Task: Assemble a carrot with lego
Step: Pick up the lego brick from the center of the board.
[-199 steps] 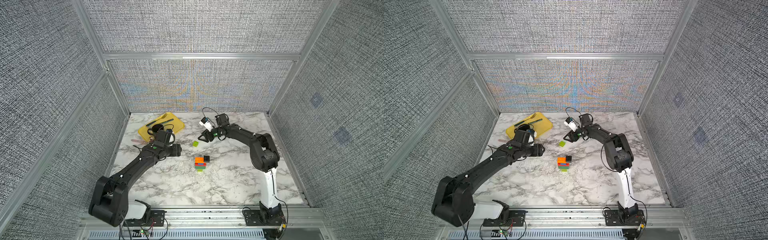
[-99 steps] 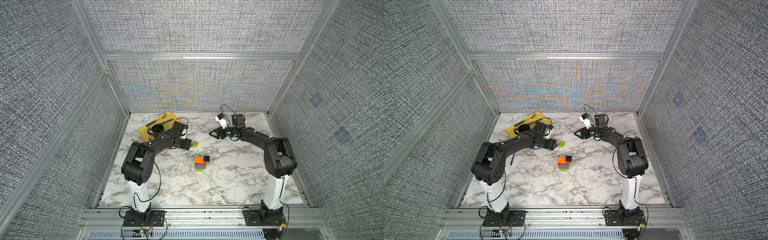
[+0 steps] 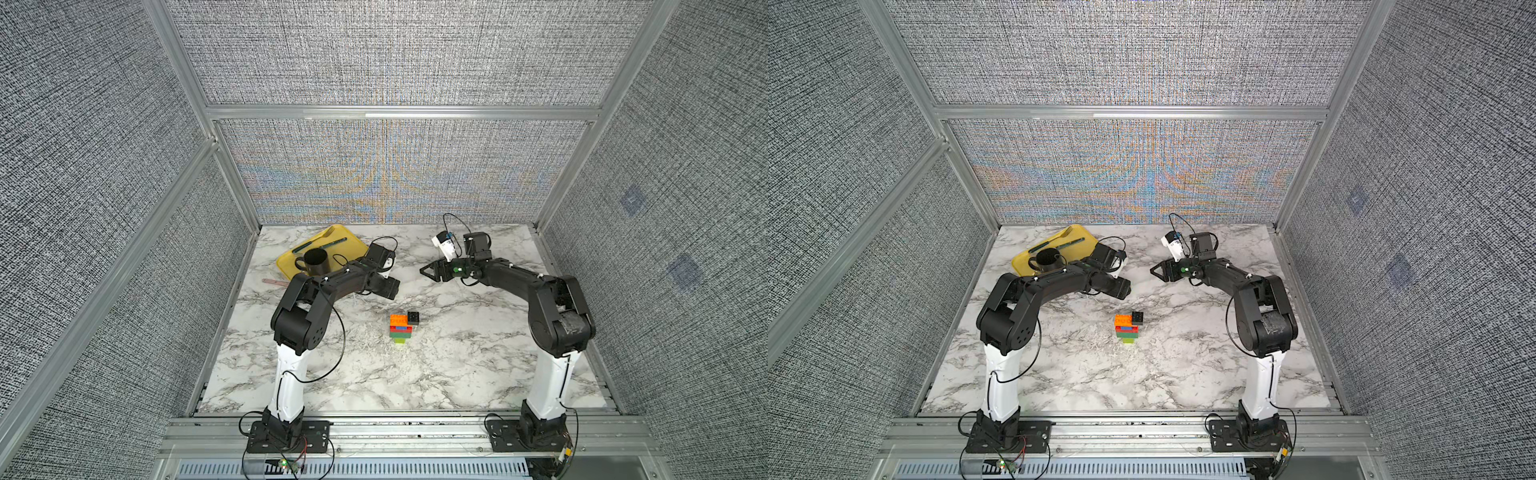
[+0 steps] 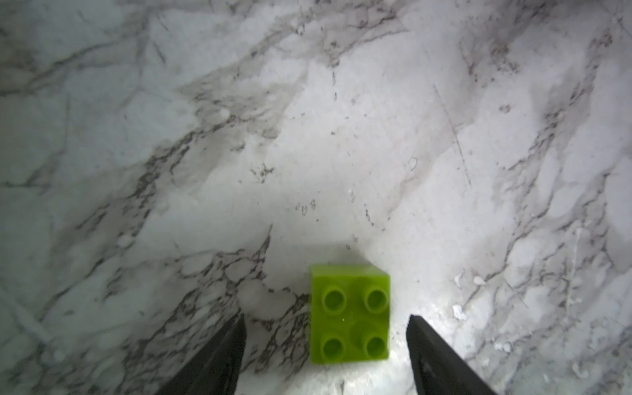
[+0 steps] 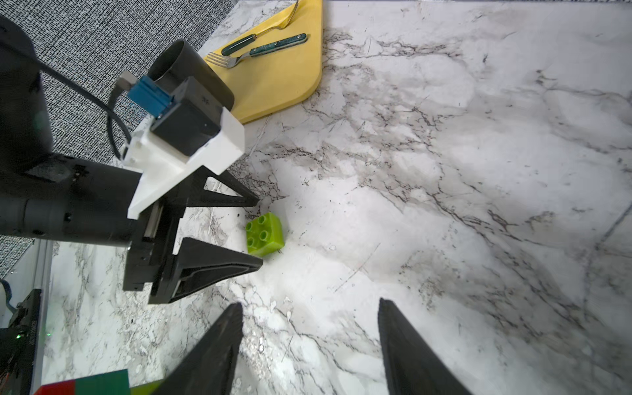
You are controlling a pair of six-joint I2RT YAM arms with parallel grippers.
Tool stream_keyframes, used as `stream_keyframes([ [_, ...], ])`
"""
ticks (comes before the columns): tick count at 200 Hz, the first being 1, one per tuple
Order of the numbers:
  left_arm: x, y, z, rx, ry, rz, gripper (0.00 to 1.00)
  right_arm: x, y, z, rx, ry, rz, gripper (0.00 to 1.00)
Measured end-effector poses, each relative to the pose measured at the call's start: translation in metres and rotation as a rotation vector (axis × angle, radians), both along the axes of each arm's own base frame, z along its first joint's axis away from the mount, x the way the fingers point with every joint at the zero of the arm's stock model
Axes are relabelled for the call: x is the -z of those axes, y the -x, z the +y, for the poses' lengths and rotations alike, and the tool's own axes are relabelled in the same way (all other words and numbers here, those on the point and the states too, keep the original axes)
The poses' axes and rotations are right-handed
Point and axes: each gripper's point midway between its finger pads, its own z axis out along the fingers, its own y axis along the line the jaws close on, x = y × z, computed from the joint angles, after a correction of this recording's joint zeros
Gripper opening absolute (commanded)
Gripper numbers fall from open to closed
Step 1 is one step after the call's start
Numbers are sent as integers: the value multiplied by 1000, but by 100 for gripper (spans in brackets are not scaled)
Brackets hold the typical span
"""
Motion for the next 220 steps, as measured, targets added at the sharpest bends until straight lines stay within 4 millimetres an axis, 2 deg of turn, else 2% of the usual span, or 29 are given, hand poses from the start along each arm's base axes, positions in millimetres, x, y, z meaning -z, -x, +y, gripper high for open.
stream_keyframes([
  [44, 3, -6, -1, -5, 3, -29, 52, 4, 2, -2, 9, 12, 11, 64],
  [80, 4, 2, 7, -9, -11, -51, 40, 4, 2, -3, 12, 15, 13, 64],
  [121, 5, 47, 47, -50, -60, -38, 41, 2, 5, -3, 15, 16, 15, 65],
  [137, 6, 57, 54, -64, -43, -67, 43, 3, 7, -1, 13, 15, 15, 64],
  [174, 7, 60, 53, -69, 11, -146, 52, 6, 10, 1, 6, 15, 17, 64],
  [202, 7, 58, 53, -69, 32, -190, 52, 11, 14, 1, 3, 17, 32, 64],
  [220, 8, 57, 53, -72, 38, -215, 48, 13, 16, 1, 1, 16, 37, 64],
])
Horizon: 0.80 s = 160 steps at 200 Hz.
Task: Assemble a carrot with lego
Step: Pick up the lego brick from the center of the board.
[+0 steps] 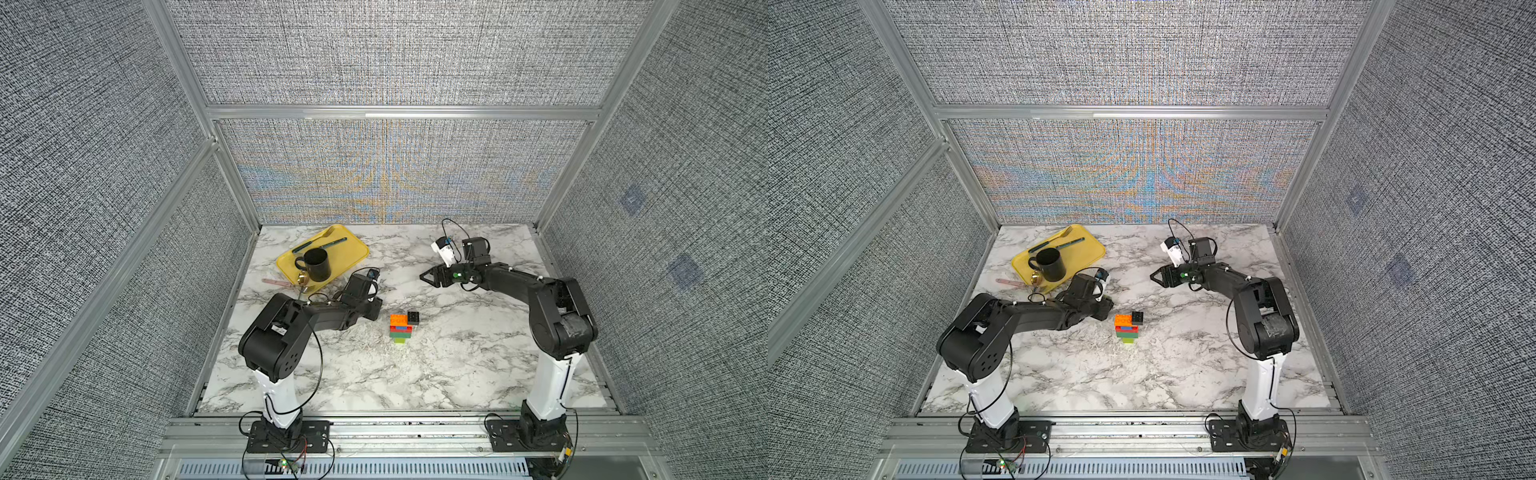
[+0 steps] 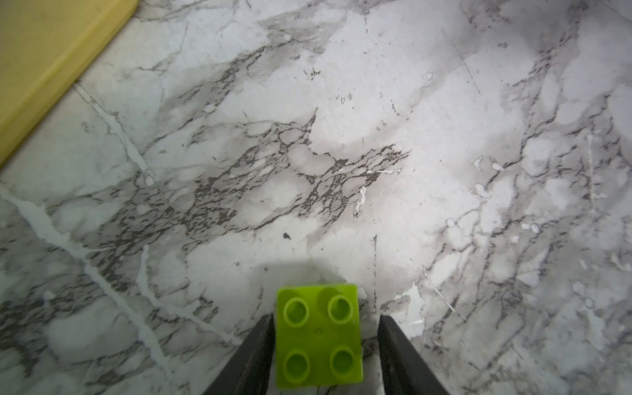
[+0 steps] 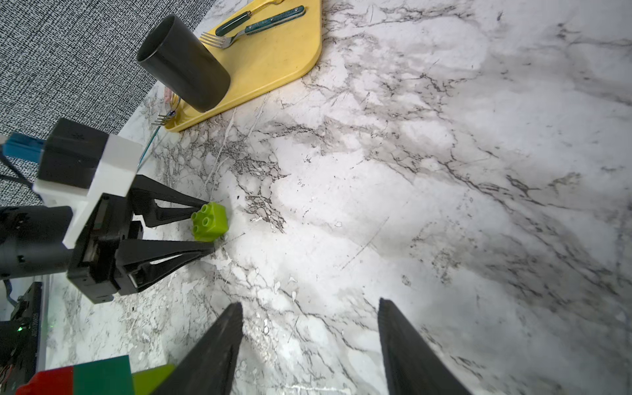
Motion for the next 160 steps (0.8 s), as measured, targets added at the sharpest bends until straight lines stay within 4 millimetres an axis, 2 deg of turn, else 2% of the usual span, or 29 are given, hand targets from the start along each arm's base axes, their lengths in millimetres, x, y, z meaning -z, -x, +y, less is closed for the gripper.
stream_keyframes([
  [28, 1, -4, 0, -4, 5, -22, 43, -1, 0, 0, -1, 0, -2, 65],
  [80, 0, -5, -2, -1, 15, -29, 47, 0, 1, 0, -3, 1, -7, 64],
  [112, -1, 2, 0, 5, 16, -19, 47, 1, 3, -1, -3, 3, -5, 64],
  [160, 0, 3, 1, 5, 14, -14, 41, -1, 1, -1, -3, -1, -17, 65],
])
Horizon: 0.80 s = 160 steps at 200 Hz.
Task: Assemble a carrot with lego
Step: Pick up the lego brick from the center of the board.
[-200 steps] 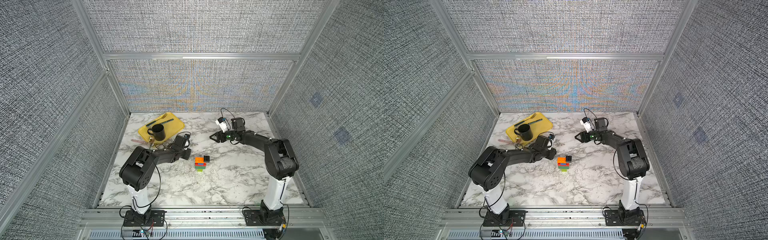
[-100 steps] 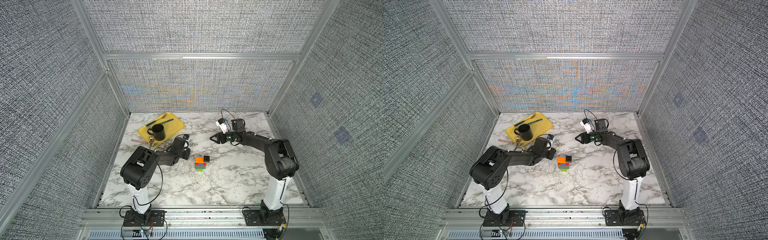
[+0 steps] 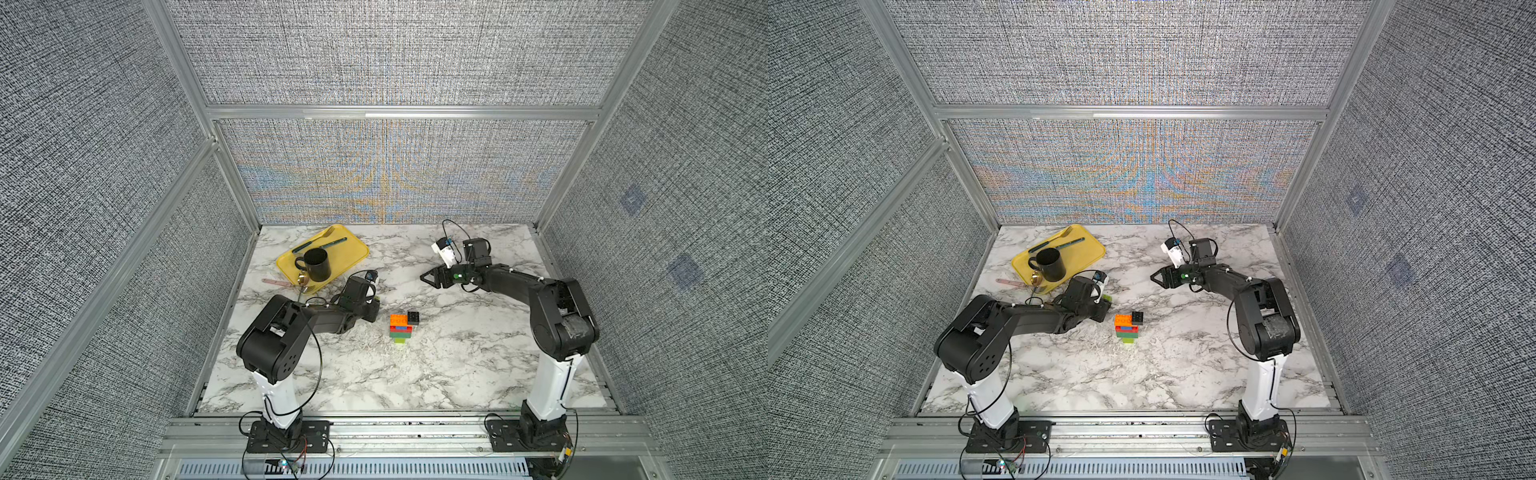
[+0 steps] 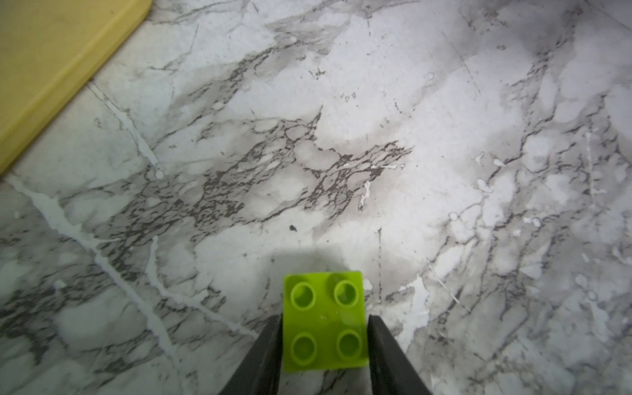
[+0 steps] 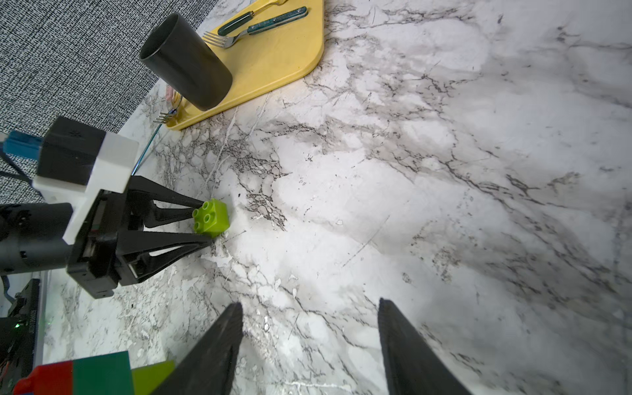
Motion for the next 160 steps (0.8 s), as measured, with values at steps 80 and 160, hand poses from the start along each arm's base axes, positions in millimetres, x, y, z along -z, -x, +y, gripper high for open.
stream_keyframes([
  [80, -2, -6, -5, 6, 16, -13, 27, -7, 5, -2, 3, -1, -12, 64],
  [160, -76, 21, 6, 16, 42, -9, 18, -48, 41, -37, 215, 10, -63, 65],
])
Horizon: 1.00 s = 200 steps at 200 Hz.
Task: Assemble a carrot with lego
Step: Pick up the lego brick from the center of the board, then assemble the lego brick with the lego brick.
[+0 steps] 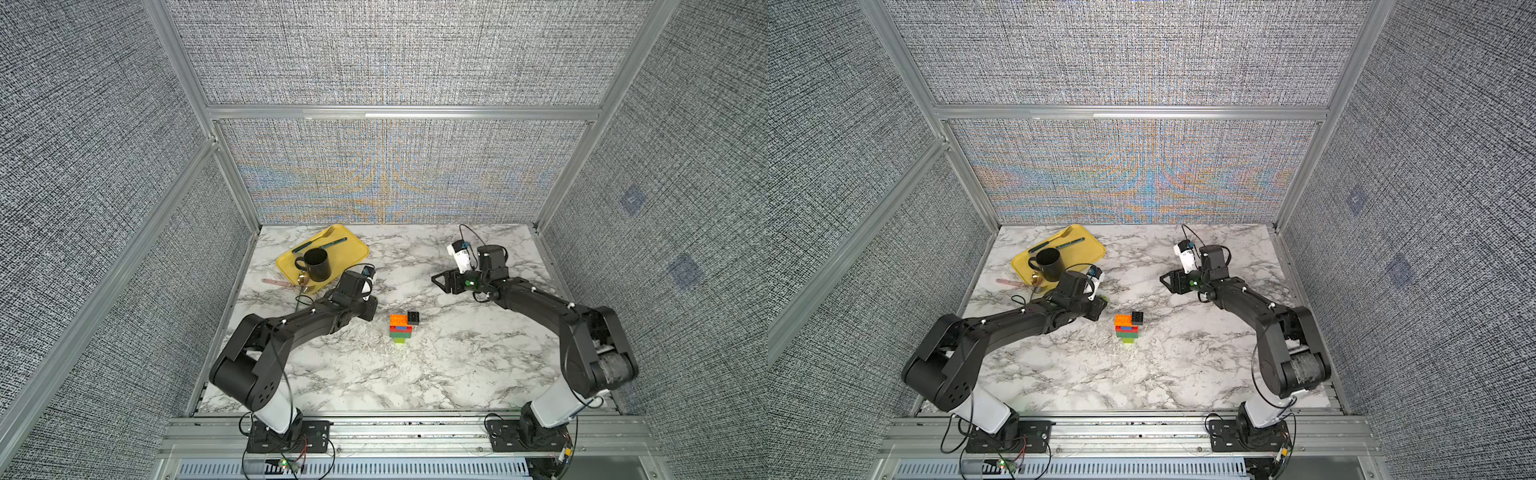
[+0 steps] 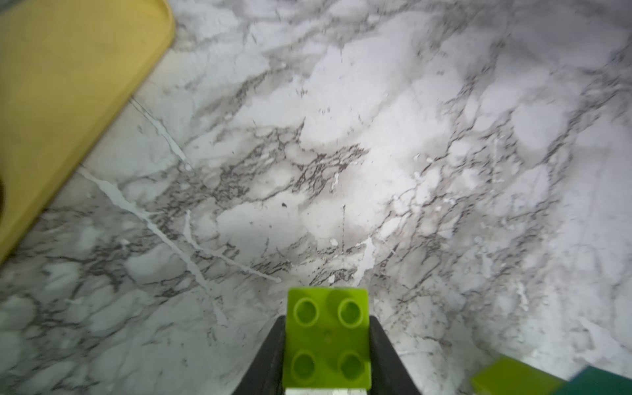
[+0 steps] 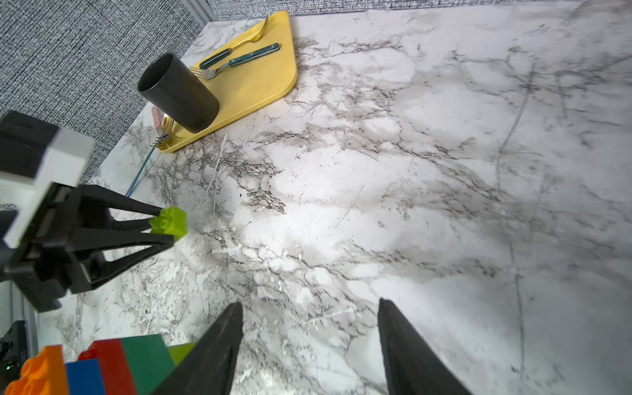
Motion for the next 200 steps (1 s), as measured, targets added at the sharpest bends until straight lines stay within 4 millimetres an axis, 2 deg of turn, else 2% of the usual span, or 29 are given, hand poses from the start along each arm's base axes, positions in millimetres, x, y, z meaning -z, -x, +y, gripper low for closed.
stream_keyframes([
  [28, -58, 4, 7, -18, 29, -80, 17, -28, 19, -10, 57, -45, -55, 67],
  [58, -122, 14, 13, -16, 74, -154, 17, -61, 42, -3, 36, -92, -121, 68],
  [77, -151, 24, 12, 30, 87, -179, 16, -80, 57, 3, -1, -114, -157, 69],
  [93, -165, 37, 10, 99, 83, -187, 16, -94, 71, 9, -43, -129, -183, 70],
  [115, -166, 58, 7, 227, 56, -183, 15, -99, 88, 17, -116, -141, -180, 70],
  [176, -146, 109, -9, 644, -21, -160, 15, -89, 132, 41, -328, -197, -68, 72],
  [186, -139, 115, -12, 710, -22, -149, 15, -84, 136, 46, -351, -211, -48, 72],
  [200, -132, 120, -18, 791, -20, -152, 15, -65, 141, 53, -373, -220, 34, 72],
])
